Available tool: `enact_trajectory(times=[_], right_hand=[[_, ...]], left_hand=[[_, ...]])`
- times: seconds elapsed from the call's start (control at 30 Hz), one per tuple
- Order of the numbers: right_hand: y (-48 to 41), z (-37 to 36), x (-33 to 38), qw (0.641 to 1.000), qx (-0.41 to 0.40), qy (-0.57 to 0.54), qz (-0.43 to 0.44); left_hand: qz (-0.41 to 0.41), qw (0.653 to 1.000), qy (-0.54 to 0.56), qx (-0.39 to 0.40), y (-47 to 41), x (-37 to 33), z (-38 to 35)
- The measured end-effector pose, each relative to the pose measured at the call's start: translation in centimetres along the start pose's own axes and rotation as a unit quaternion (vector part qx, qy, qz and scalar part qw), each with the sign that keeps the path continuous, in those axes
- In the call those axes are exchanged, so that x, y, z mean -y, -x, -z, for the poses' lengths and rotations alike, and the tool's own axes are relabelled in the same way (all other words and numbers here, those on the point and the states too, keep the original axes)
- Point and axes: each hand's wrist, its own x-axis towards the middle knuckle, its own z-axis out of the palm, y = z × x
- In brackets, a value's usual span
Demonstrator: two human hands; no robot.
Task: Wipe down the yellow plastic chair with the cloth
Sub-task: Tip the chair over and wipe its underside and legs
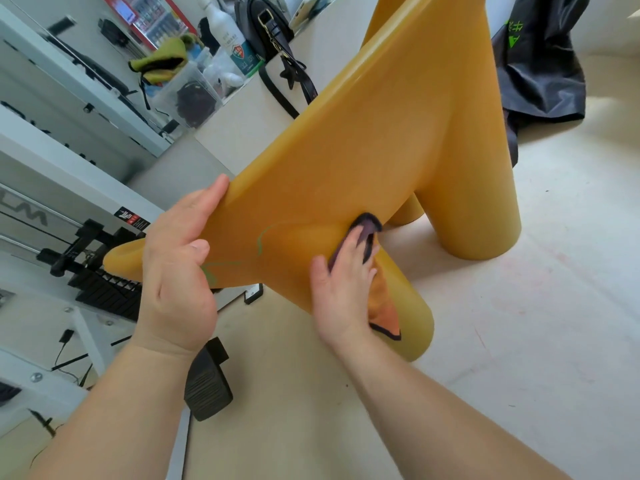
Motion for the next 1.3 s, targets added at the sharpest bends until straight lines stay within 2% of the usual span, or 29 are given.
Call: enact_trajectory(times=[0.1, 0.2, 0.3, 0.43, 0.57, 0.63, 0.7, 0.73, 0.8, 0.87, 0.93, 1.03, 1.13, 1.23, 1.3], right_hand=[[4.3, -1.2, 0.7, 0.986, 0.086, 0.014, 0.139], [4.6, -0.7, 0.4, 0.973, 0.126, 0.038, 0.188], [3.5, -0.1, -0.4, 0.970, 0.101, 0.043, 0.218], [4.0, -0.6, 0.3, 0.974, 0.057, -0.009, 0.218], [5.2, -1.2, 1.0, 0.968, -0.001, -0.039, 0.249], [5.8, -1.2, 1.5, 0.965, 0.015, -0.036, 0.260], [6.0, -1.2, 2.4, 0.961, 0.077, -0.025, 0.264], [6.1, -1.3, 2.9, 0.957, 0.110, -0.014, 0.269], [6.5, -1.6, 3.5, 0.950, 0.148, -0.004, 0.276], [6.7, -1.7, 3.5, 0.947, 0.153, -0.009, 0.281], [6.9, -1.5, 3.1, 0.947, 0.146, 0.011, 0.286], [6.7, -0.9, 2.3, 0.943, 0.122, 0.058, 0.305], [5.5, -0.2, 1.9, 0.930, 0.067, 0.096, 0.348], [3.6, 0.3, 0.9, 0.892, -0.014, 0.146, 0.427], [3.1, 0.4, 0.1, 0.876, -0.019, 0.177, 0.449]], left_hand=[[0.022, 1.000, -0.018, -0.012, 0.0, 0.0, -0.1], [0.062, 0.998, -0.011, -0.017, -0.2, -0.6, -0.2], [0.088, 0.995, -0.032, -0.016, -0.3, -1.5, -0.2], [0.086, 0.994, -0.066, -0.005, -0.4, -1.9, 0.1], [0.080, 0.976, -0.147, -0.142, 3.1, -3.0, -0.1], [0.187, 0.963, -0.078, -0.180, 6.5, -3.4, -1.0], [0.336, 0.932, 0.076, -0.116, 8.9, -3.7, -2.3], [0.379, 0.913, 0.132, -0.078, 9.7, -3.6, -2.9], [0.405, 0.886, 0.224, -0.037, 10.3, -3.1, -4.0], [0.413, 0.846, 0.336, -0.041, 9.8, -2.6, -4.6], [0.429, 0.822, 0.372, -0.044, 9.7, -1.8, -4.8], [0.458, 0.840, 0.284, -0.056, 9.9, -0.3, -4.7], [0.463, 0.828, 0.294, -0.114, 10.7, 2.2, -5.0], [0.446, 0.848, 0.239, -0.161, 11.5, 4.7, -4.8], [0.435, 0.857, 0.209, -0.182, 11.9, 5.6, -4.5]])
